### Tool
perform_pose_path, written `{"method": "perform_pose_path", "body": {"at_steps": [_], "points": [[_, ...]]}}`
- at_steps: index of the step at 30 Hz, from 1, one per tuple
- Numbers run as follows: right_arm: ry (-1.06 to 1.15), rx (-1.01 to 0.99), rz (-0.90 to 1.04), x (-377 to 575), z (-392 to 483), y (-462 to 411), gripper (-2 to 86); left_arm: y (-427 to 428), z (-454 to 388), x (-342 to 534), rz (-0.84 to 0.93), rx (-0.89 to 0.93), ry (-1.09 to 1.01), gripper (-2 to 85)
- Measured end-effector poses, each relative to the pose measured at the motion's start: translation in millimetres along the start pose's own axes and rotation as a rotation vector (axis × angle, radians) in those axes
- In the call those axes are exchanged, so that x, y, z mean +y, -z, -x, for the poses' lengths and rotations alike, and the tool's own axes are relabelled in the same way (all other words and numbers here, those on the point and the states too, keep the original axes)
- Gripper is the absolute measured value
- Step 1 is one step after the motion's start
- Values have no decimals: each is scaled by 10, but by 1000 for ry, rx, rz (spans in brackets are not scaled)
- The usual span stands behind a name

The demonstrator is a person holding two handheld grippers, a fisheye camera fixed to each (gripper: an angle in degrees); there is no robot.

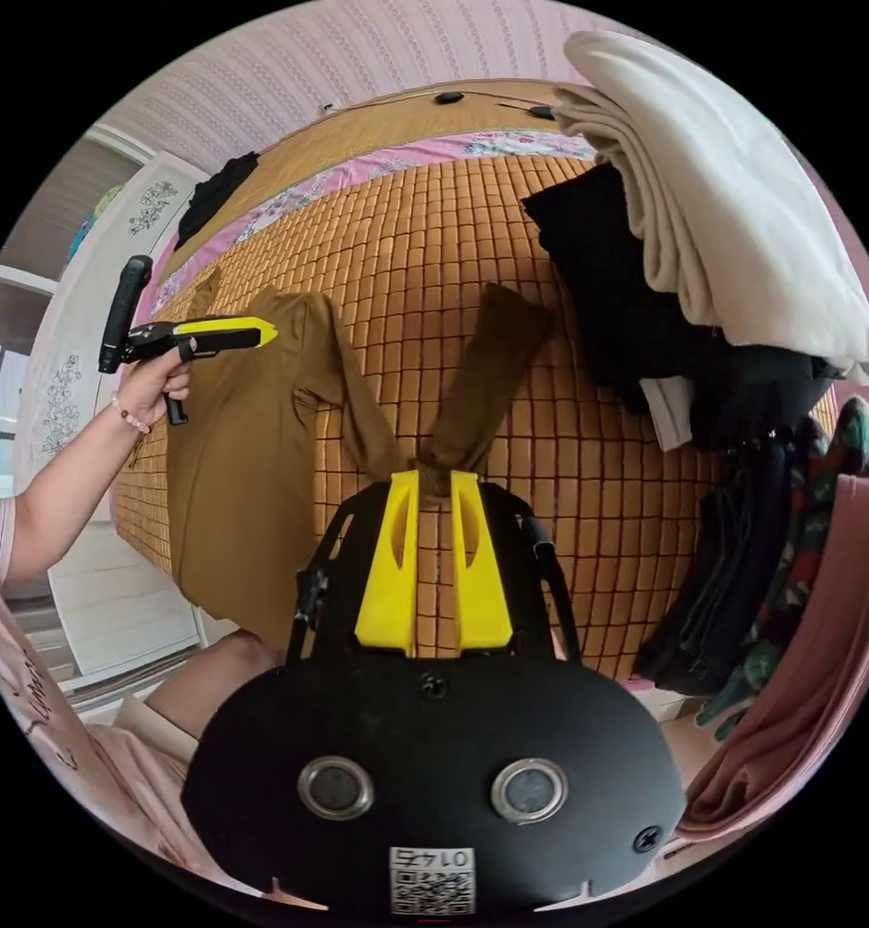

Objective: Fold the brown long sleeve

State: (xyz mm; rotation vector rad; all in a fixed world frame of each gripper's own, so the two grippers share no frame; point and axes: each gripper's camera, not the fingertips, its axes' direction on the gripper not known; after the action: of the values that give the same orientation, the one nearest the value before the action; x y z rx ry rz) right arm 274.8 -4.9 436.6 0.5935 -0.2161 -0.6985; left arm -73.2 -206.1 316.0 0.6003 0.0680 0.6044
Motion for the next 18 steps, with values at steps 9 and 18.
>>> {"method": "perform_pose_path", "body": {"at_steps": [9, 18], "points": [[-243, 44, -22, -256, -177, -462, 70, -706, -324, -718, 106, -46, -61, 31], [-292, -81, 49, 637, -60, 442, 5, -798, -408, -1021, 123, -39, -112, -9]]}}
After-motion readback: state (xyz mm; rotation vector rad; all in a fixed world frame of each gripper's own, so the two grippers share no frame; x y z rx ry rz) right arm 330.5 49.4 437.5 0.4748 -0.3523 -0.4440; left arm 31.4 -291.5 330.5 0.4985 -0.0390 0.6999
